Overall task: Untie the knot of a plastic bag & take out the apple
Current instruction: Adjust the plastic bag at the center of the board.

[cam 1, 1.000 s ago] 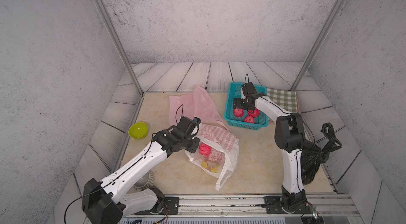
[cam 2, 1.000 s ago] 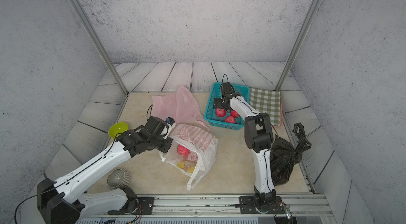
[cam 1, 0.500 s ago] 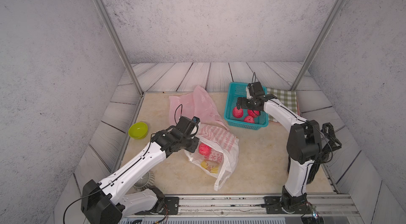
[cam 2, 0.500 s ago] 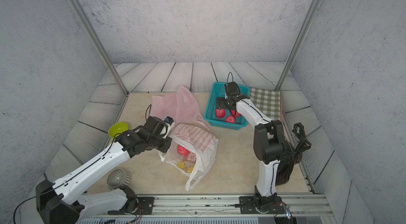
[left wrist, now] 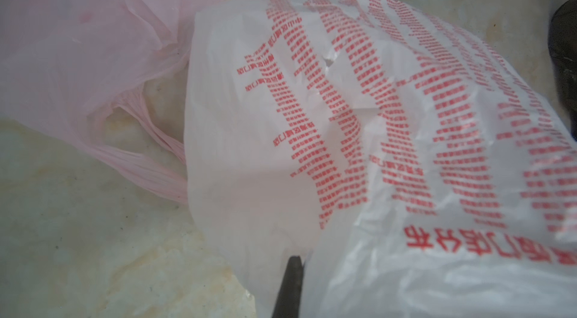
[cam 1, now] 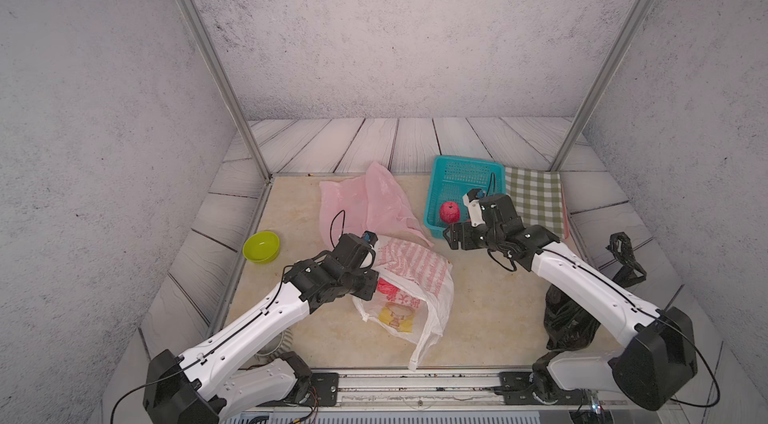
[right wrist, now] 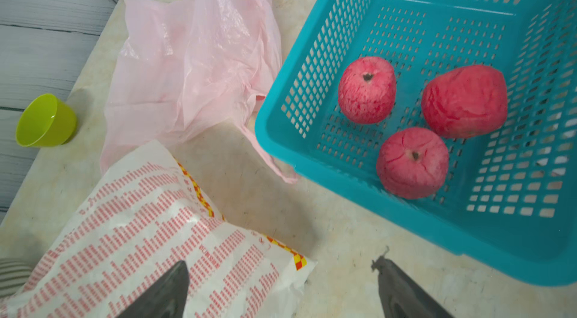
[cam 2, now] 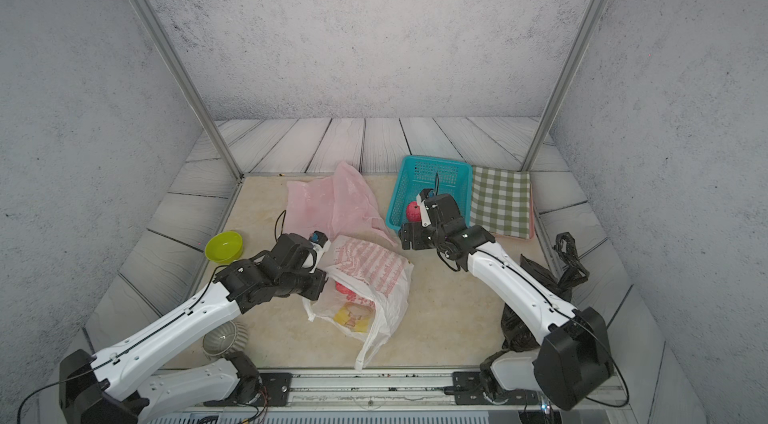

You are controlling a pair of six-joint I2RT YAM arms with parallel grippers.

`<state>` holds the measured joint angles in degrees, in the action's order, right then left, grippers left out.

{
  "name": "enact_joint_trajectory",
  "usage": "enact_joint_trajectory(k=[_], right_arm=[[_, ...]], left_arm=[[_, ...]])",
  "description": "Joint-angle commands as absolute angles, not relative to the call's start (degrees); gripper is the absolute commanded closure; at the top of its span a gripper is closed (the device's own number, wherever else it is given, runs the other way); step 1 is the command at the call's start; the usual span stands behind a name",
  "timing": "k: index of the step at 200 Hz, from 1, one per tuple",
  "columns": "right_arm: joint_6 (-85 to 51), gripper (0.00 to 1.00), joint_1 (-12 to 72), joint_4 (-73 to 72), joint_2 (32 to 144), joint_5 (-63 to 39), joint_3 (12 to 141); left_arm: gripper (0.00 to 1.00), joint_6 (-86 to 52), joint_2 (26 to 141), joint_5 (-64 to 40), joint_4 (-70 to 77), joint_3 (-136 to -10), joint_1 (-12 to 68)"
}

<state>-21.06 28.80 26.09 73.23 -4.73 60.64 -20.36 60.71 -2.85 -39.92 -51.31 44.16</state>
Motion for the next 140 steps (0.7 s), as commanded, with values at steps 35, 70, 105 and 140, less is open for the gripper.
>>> enact_joint_trajectory(k=[35,70,105,140], right_arm=[[-21.0,0.06,28.9,26.7,59.9,-14.0,51.9],[-21.2,0.06,28.9,30.3,51.6,-13.0,48.8],[-21.2,0.06,28.9,33.2,44.2,-12.1,46.0],[-21.8,0.06,28.9,36.3,40.0,-12.6,44.6]], left_arm=[[0.69,-27.3,62.3,-1.6,-39.8,-53.2,55.5],[0.42,-25.9,60.0,2.7,-49.6,-59.5,57.2],[0.42,-14.8,56.0,-1.1,-49.6,-64.4,57.4],[0.42,-1.2,62.1,-13.4,-49.8,-71.6,58.6]])
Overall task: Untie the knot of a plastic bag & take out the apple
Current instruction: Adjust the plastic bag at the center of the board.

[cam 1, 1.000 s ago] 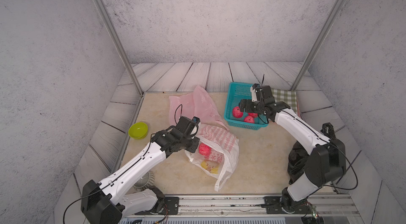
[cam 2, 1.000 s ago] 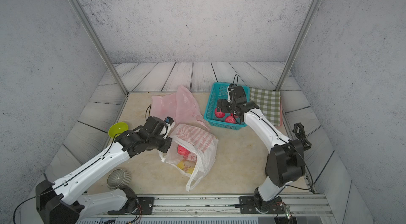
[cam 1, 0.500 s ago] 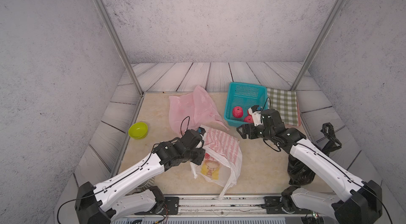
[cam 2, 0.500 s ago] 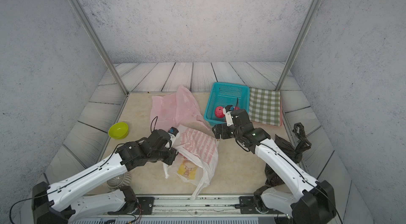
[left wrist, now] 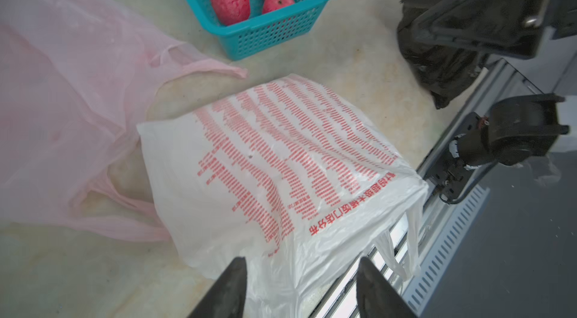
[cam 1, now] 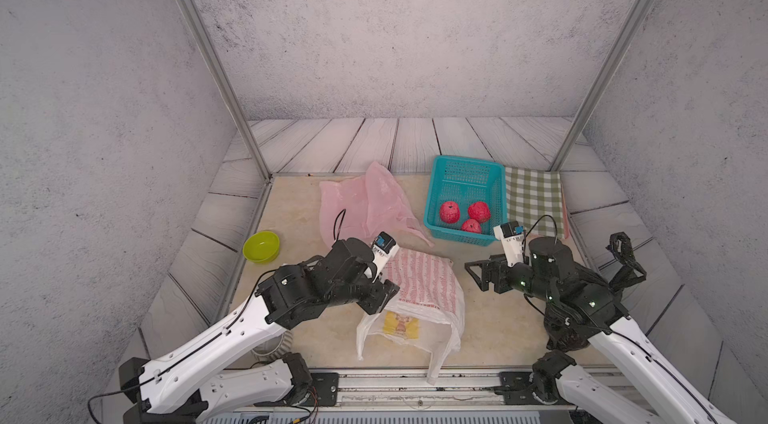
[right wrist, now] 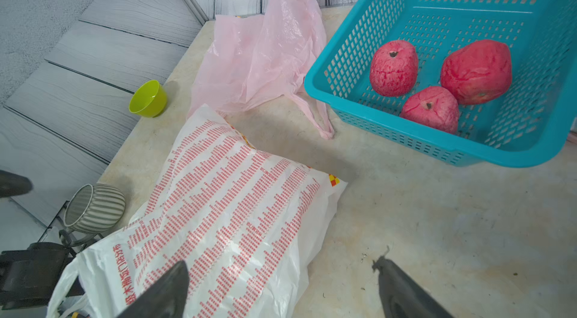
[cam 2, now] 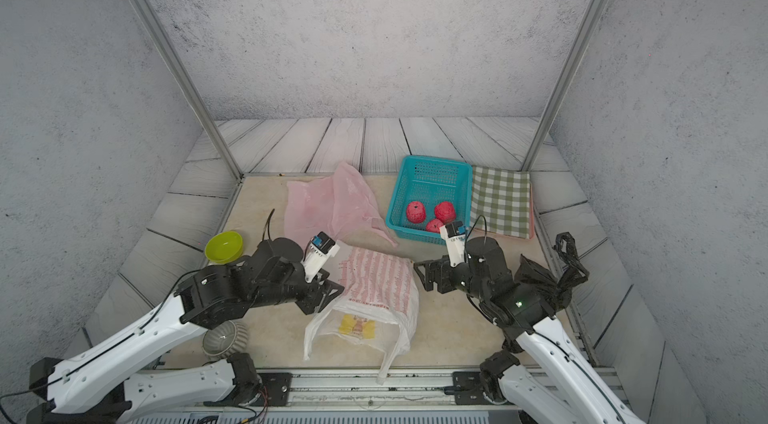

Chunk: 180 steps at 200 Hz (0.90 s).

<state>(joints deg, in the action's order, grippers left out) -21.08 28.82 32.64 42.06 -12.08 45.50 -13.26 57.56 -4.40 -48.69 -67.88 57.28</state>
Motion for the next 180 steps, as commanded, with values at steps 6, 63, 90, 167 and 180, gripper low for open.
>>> enact_joint_trajectory(k=[6,63,90,167,180], right_arm=[[-21.7,0.06,28.9,36.9,39.5,-12.7,44.7],[-21.7,0.06,28.9,39.1,36.2,-12.6,43.1],[-22.3,0.06,28.9,38.7,35.2,-12.4,42.4],[-22.3,0.06,28.9,38.2,34.7,-11.9,41.8],[-22.2,0.06,28.9,38.1,34.6,-11.7,41.7]], left_arm=[[0.42,1.6,63.6,-15.1,-50.1,-72.8,59.4],[0.38,17.2,82.1,0.0,-59.3,-82.6,74.6],[0.32,16.3,87.2,8.7,-57.6,-82.8,77.7],[0.54,12.2,93.9,26.3,-48.5,-80.7,79.5],[0.95,12.8,94.2,25.5,-48.0,-80.9,79.5]])
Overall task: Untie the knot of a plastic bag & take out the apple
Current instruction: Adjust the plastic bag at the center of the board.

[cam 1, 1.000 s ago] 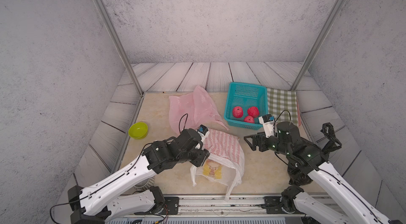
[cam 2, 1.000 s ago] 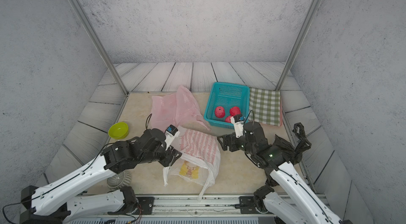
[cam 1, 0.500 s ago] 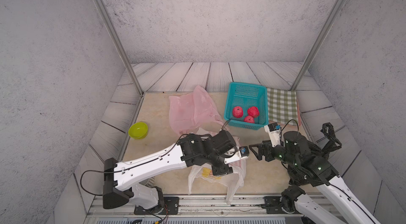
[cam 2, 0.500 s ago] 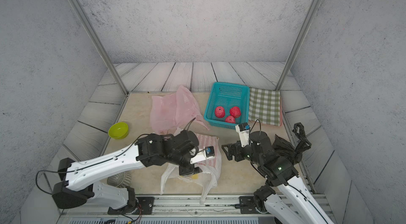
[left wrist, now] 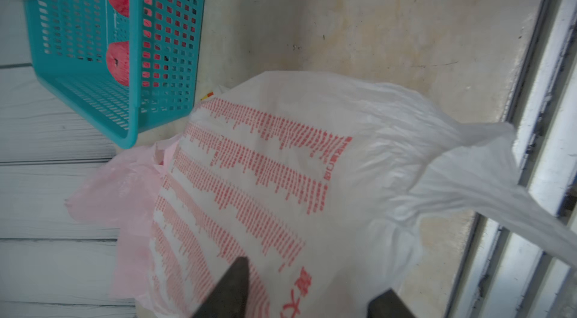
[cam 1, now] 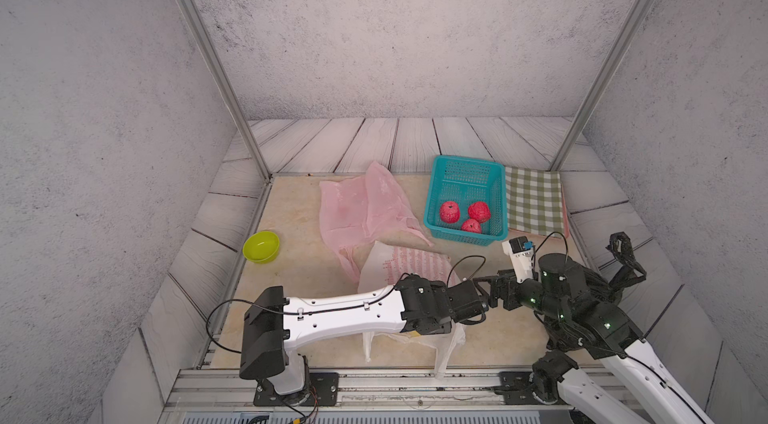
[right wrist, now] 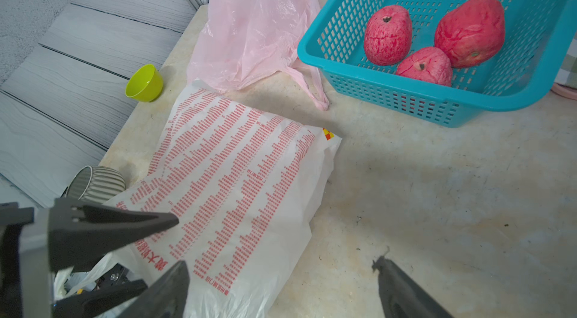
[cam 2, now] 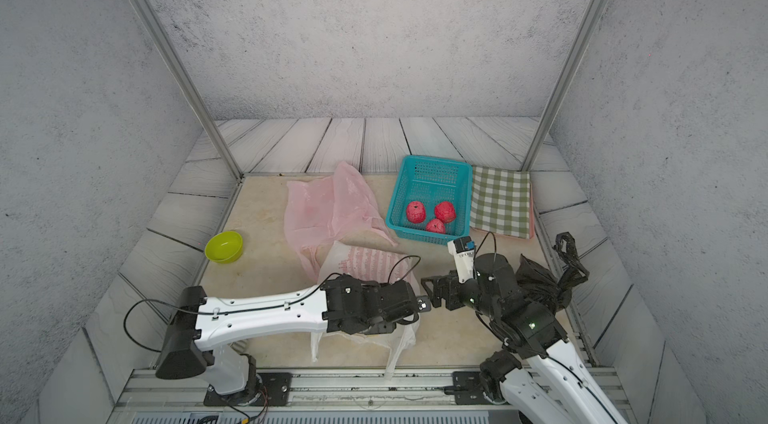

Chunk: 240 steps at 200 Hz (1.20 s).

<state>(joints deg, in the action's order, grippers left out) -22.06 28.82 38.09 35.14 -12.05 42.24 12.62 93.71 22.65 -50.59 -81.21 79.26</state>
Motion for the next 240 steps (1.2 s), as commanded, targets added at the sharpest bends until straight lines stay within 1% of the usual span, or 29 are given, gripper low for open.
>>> enact_joint_trajectory(k=[1,2,26,48,67,96,120,151,163,181,214,229,240], right_arm=[[-22.2,0.06,28.9,38.1,34.6,-11.7,41.7],[-22.2,0.06,28.9,38.1,34.6,-11.7,41.7],[-22.2,0.06,28.8,38.0,34.2,-11.6,41.5],[-22.1,0.06,28.9,38.0,34.1,-11.7,41.7],[-21.8,0.07,28.9,37.6,33.6,-12.8,41.6],[-21.2,0.08,28.9,35.9,30.4,-16.0,41.2],[-21.1,0.09,28.9,33.5,26.2,-20.9,39.9],[-22.0,0.12,28.8,30.8,24.3,-28.4,38.2],[-22.5,0.13,29.0,30.1,24.5,-29.9,37.9],[-23.0,0.14,29.0,31.2,25.3,-27.5,38.6],[-23.4,0.16,29.9,31.3,27.4,-27.3,39.6],[-23.6,0.16,32.3,30.8,28.6,-25.9,39.5],[-23.2,0.16,35.7,30.5,29.9,-23.4,39.4]], left_arm=[[0.97,12.9,94.2,25.5,-48.0,-81.0,79.5],[1.00,12.9,94.3,25.5,-48.0,-81.0,79.4],[1.00,10.2,95.8,27.5,-51.1,-83.9,76.2],[1.00,2.0,98.7,30.5,-57.6,-88.8,70.6],[1.00,-4.6,100.6,33.3,-61.4,-91.6,68.0],[1.00,-10.0,101.2,31.0,-61.9,-93.7,66.1],[1.00,-11.0,101.0,27.4,-60.5,-94.8,64.9],[1.00,-9.4,99.7,16.9,-57.5,-96.8,62.4],[1.00,-7.8,98.9,13.4,-55.2,-96.6,61.9],[1.00,-6.2,98.8,7.9,-53.9,-97.1,60.6],[1.00,-4.2,99.8,4.0,-52.8,-96.3,59.9],[1.00,-4.0,99.8,1.8,-51.3,-94.9,59.6],[1.00,-4.1,99.6,0.0,-50.3,-94.1,59.4]])
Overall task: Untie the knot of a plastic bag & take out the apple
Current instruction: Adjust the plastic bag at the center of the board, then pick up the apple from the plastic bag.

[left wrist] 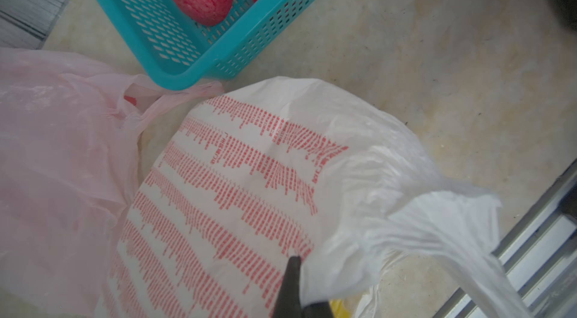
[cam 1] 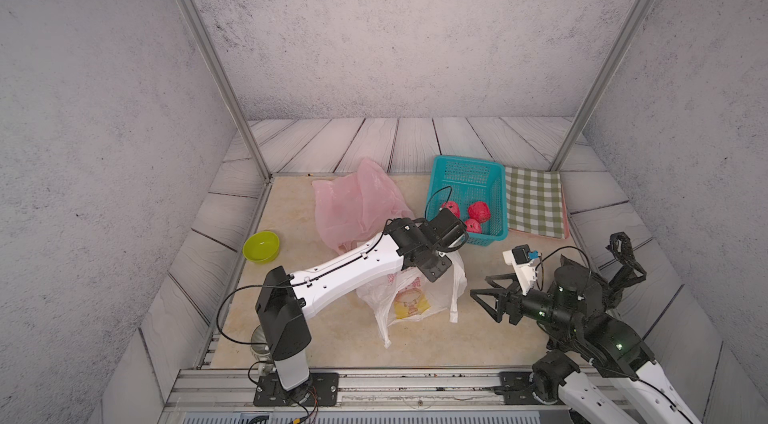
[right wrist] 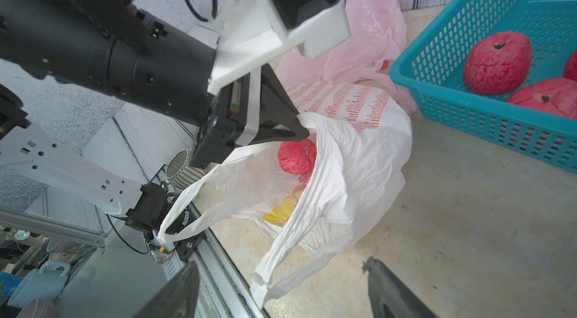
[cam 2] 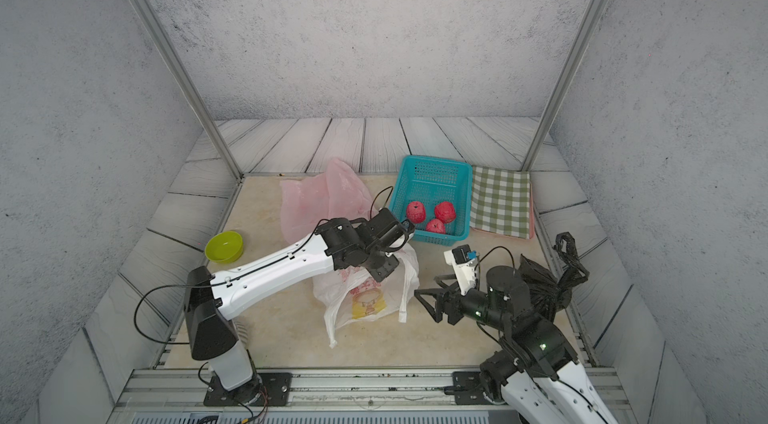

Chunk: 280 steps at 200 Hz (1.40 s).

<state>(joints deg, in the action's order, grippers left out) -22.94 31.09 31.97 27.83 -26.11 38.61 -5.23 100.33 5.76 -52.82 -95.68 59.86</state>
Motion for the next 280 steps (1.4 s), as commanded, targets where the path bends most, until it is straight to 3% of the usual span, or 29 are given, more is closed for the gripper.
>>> enact_joint_trajectory(k=[1,40,74,113,183,216,280], right_arm=[[-23.2,0.16,36.1,30.4,30.1,-23.1,39.5],[-21.9,0.15,53.5,27.9,36.1,-7.5,42.0],[-22.5,0.15,59.9,23.9,40.7,-5.0,42.5],[-22.9,0.17,68.1,16.4,48.9,4.8,42.7],[-23.7,0.22,74.6,8.1,55.3,16.7,44.7],[-22.5,0.23,77.1,4.4,56.9,15.9,45.3],[-24.3,0.23,77.3,1.6,65.7,24.7,44.1]], left_arm=[[1.00,-4.1,99.6,-0.1,-50.2,-94.1,59.4],[1.00,-4.0,98.5,-0.8,-50.3,-93.8,58.5],[1.00,-3.9,96.0,-0.1,-49.2,-91.7,57.5],[1.00,-3.9,95.5,-2.2,-49.2,-92.8,57.2],[1.00,-3.0,93.9,-5.4,-49.4,-93.5,56.3],[1.00,-4.1,91.2,-8.2,-46.0,-89.4,54.0],[1.00,-3.6,88.1,-7.2,-45.3,-87.7,52.6]])
